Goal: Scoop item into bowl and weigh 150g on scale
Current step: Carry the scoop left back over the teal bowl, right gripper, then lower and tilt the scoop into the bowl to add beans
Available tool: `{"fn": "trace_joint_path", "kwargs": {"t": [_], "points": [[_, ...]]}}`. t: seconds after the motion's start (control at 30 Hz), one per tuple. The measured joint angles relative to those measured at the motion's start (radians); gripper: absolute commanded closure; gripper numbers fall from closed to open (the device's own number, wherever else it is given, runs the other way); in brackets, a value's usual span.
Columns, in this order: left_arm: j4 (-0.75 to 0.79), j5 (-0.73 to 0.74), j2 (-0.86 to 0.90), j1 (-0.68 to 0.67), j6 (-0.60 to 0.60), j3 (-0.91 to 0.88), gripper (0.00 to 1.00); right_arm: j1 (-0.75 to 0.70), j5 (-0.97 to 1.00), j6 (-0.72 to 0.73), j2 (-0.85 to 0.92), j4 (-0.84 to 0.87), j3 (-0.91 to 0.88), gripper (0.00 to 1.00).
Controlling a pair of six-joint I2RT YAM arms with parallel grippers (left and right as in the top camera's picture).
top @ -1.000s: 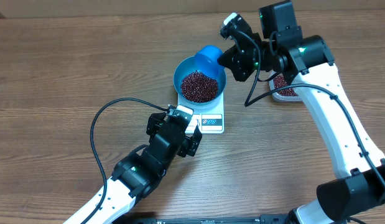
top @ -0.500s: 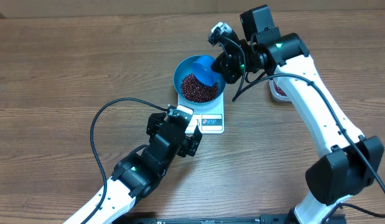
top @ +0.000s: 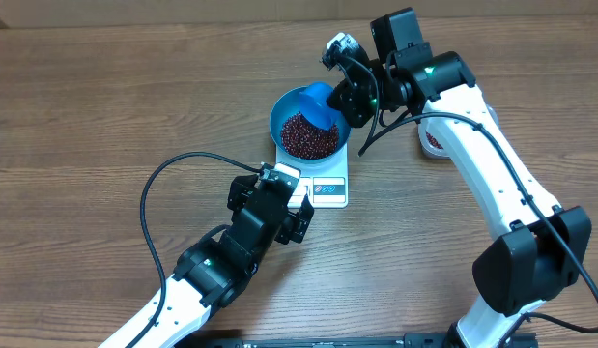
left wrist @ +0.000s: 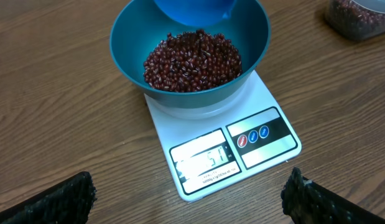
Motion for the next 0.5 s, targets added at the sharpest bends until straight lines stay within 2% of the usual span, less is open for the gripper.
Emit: {"fn": "trace_joint_path", "kwargs": {"t": [0.5], "points": [[0.0, 0.0, 0.0, 0.0, 0.0, 0.0, 0.0, 0.0, 0.0, -0.002, 0.009, 0.026, -0.047, 0.96]]}}
